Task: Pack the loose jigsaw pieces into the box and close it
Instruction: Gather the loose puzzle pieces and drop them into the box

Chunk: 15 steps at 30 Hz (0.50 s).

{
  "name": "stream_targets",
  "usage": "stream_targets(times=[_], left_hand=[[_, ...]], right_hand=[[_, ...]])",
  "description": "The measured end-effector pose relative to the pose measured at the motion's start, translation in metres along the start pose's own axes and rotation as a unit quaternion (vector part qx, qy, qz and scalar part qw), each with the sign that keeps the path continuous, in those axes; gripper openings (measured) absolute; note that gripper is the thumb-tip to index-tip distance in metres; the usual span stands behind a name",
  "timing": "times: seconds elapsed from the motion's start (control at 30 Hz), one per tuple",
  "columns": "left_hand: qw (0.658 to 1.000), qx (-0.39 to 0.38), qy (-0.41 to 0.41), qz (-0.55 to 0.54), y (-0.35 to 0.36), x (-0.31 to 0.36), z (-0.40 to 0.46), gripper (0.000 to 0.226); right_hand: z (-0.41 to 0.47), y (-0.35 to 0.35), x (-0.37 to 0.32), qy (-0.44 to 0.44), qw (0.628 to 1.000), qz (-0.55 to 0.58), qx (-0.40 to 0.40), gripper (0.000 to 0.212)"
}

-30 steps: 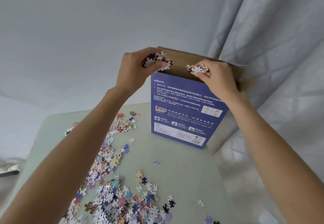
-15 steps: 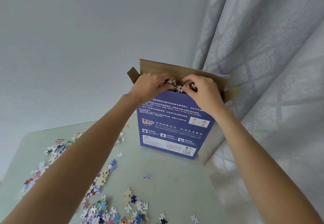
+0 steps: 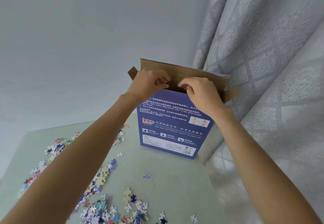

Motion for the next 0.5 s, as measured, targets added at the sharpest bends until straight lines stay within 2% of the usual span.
stream_targets(times=[0.1, 0.27, 0.4, 0.5], left_hand=[[0.998, 0.0, 0.036, 0.046, 0.0, -0.002, -0.004, 0.011], [0.994, 0.011, 0.058, 0.092, -0.001, -0.008, -0.012, 0.037], [0.979, 0.128, 0.112, 0.117, -0.016, -0.006, -0.045, 0.023], [0.973, 0.187, 0.084, 0.102, -0.025, -0.012, -0.089, 0.018]], right_hand=[[-0.001, 0.001, -0.004, -0.021, 1.0, 0.003, 0.012, 0.023], [-0.002, 0.001, -0.007, -0.044, 0.997, 0.031, 0.059, 0.018], [-0.021, 0.002, -0.028, -0.103, 0.98, 0.027, 0.166, 0.021], [-0.049, 0.022, -0.057, -0.162, 0.966, 0.019, 0.2, 0.02]])
Point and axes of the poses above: each hand's wrist, its own z-axis towards the middle knuckle, its own y-axis out of the palm, x = y × z, the point moved 4 cm from there along z, towards the middle knuckle, and after that the axes turned 6 degrees about -y, right-handed, at the moved point
